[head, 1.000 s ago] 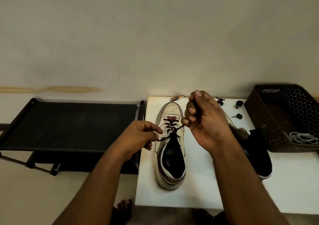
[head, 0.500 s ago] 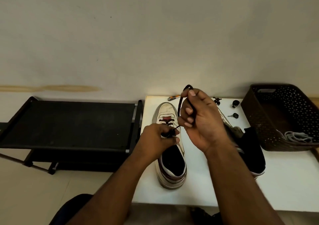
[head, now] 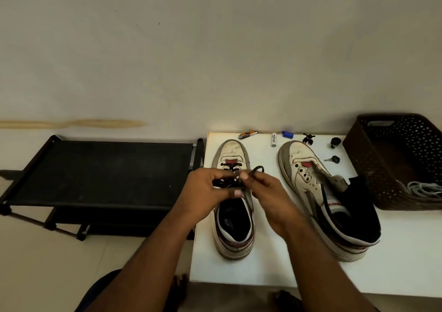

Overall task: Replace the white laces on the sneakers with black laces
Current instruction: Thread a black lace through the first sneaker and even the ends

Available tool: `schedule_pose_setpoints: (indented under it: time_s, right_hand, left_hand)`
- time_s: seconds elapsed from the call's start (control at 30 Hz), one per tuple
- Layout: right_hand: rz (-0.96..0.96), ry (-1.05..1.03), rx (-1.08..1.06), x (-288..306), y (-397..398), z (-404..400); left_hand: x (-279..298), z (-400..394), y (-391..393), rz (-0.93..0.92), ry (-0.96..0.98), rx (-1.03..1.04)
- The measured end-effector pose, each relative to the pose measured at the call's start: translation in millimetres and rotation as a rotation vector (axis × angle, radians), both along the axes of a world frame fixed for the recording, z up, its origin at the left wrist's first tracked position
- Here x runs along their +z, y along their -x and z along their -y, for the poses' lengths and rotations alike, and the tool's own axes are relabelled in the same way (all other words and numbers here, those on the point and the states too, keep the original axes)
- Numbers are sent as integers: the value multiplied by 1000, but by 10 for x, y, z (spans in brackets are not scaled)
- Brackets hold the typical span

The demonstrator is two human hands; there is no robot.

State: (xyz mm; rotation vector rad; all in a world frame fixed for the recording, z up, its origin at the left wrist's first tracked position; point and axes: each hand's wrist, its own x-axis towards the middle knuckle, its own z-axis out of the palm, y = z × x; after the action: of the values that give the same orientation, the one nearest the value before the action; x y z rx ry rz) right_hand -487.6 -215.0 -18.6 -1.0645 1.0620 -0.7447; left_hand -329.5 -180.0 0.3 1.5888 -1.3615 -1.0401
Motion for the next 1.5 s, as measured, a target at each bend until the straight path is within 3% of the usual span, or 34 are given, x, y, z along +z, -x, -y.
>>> schedule_pose_setpoints:
  time_s: [0.23,0.37,0.43,0.53,0.67,0.8,0.93,1.0,1.07,1.1,1.17,1.2,1.23,1.3,1.43,1.5]
  right_hand:
    - [172,108,-194,75,-206,4]
    - [170,123,-205,92,-223,79]
    - [130,167,-159,111,-229,93]
    - [26,266,-109,156,-205,110]
    - [-290,586,-83,243,-111,189]
    - [-333,766,45,388,-137,246]
    - [-313,1090,18,858,-129,303]
    - [-146,978,-134,935,-60,348]
    - [-19,621,-255,798,0,418]
    - [-109,419,-247,687,26,426]
    - [-442,85,-45,486,68,345]
    - [-521,-34,60,413,58,270]
    - [-510,-95,133,352,19,187]
    - [-330,-27,139,282,-109,27]
    - [-28,66,-137,198,-332,-54]
    - [18,27,-241,174,-387,-59]
  left_hand:
    - [-22,26,-49,-42,0,116]
    - [66,19,-153,-457,-175,120]
    - [81,19,-154,-503,-153,115]
    - [66,8,-25,-361,-9,60]
    - [-15,81,18,-163,92,166]
    - [-57,99,-10,122,117,143]
    - [-44,75,-17,157,100,169]
    - [-28,70,-6,131,94,186]
    - [-29,72,-1,95,84,211]
    - [-35,75,2,77,79,223]
    - [-51,85,6,58,77,239]
    - [-47,88,13,55,82,242]
    - [-44,91,17,55,90,241]
    - [-39,91,29,64,115,224]
    - [15,37,-6,69,84,141]
    - [76,-3,-84,-102,-2,97]
